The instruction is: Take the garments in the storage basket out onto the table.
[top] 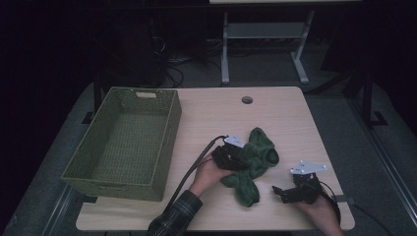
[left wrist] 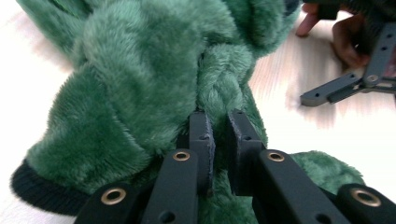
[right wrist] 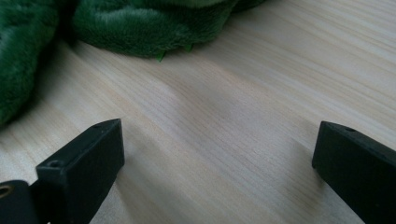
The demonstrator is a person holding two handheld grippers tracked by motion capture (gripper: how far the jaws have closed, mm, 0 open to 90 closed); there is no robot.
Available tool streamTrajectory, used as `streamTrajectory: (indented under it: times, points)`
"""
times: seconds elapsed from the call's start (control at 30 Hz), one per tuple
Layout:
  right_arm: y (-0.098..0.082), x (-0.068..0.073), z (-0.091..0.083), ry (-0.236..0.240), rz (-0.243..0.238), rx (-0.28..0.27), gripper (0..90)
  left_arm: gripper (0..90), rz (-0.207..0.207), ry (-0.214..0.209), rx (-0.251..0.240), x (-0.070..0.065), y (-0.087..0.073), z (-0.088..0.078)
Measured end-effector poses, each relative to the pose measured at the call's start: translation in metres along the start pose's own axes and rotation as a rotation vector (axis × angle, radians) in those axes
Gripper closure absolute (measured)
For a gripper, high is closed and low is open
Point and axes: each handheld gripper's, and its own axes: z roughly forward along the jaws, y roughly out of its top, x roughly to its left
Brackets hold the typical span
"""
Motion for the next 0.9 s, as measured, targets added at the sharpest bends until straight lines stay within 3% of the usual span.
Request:
streamTrajectory:
  times: [0.13,0.33,0.4,0.6,0.67,0.73,0.87,0.9]
  points:
    - [0.0,0.0,0.0,0.0,0.0,0.0,2.0,76.2,0.007,0.004,-0.003,0.0,0.0,0.001]
    - [0.0,0.0,0.0,0.0,0.0,0.0,2.0,56.7,0.023,0.03,-0.021,-0.007,0.006,-0.017]
    - [0.0,0.0,0.0,0.0,0.0,0.0,2.0,54.1,0.04,0.038,-0.036,-0.013,0.007,-0.029]
    - [0.0,0.0,0.0,-0.004,-0.001,0.001,2.9,50.2,0.033,0.051,-0.056,-0.02,-0.002,-0.049]
    - [0.0,0.001,-0.001,-0.004,0.004,0.002,6.1,50.2,0.039,0.057,-0.053,-0.02,-0.005,-0.052]
    - [0.001,0.003,-0.006,0.0,-0.001,-0.003,14.5,50.0,0.018,0.066,-0.072,-0.021,-0.012,-0.062]
    - [0.003,0.007,-0.011,0.027,0.009,-0.018,19.3,49.9,0.01,0.067,-0.088,-0.026,-0.021,-0.07]
    - [0.004,0.011,-0.015,0.055,0.002,-0.029,24.1,49.9,0.012,0.066,-0.091,-0.03,-0.029,-0.074]
